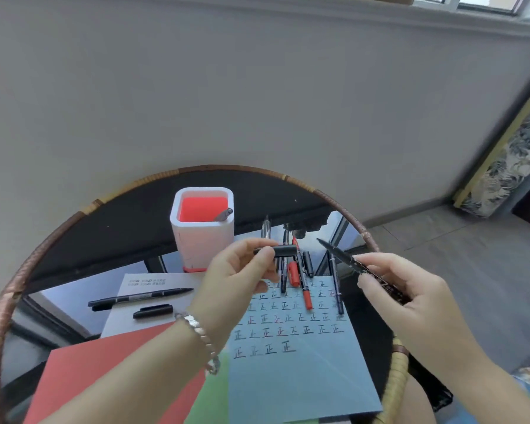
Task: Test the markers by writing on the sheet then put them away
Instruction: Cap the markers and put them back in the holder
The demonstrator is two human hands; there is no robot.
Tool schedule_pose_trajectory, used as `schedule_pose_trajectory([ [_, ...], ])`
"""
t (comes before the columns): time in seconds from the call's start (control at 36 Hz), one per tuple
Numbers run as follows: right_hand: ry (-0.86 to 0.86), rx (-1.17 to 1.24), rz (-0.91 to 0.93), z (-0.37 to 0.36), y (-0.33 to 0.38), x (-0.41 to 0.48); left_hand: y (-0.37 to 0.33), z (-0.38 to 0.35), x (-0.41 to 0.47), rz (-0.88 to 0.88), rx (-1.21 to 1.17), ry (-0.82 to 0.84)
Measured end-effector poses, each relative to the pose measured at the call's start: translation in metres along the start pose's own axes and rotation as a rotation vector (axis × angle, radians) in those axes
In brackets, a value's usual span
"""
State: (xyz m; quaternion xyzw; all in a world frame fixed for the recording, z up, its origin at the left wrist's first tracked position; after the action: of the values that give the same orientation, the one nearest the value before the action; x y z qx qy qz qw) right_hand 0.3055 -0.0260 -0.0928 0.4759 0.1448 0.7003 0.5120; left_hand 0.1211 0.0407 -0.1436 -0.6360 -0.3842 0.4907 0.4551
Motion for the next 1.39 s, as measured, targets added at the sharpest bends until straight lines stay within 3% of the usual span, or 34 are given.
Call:
schedule_pose_trajectory([
  [0.36,0.158,-0.035,0.132,-0.054,0.034,0.015,0.001,0.063,-0.027,-0.009,-0.1,-0.087],
  [0.69,0.18,-0.083,0.167,-0.057,0.042,0.016,-0.005,0.061,-0.034,-0.063,0.042,-0.124],
  [1.03,0.174,-0.104,0.227,-0.054,0.05,0.014,-0.007,0.051,-0.039,-0.042,0.006,-0.083],
  [1.11,0.225,-0.157,0.326,-0.061,0.06,0.013,-0.017,0.038,-0.048,-0.143,0.118,-0.024],
  [1.22,0.197,-0.178,0.405,-0.061,0.067,0.013,-0.039,0.036,-0.059,-0.405,0.483,-0.118],
  [1.39,0.121,0.221,0.23,-0.065,0.06,0.013,-0.074,0.008,-0.093,-0.907,0.813,-0.124],
])
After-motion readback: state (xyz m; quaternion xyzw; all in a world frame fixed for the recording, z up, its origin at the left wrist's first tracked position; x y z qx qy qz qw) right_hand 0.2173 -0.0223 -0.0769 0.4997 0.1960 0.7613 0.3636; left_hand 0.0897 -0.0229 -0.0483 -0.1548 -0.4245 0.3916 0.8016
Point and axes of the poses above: each hand's wrist, its own x-axis towards the middle knuckle, its own z-axis out of the back of the hand, y = z × x, the point moved 10 cm from there along x, towards the middle knuckle, and after that the axes turned 15 degrees about z, right-handed, at the moved point
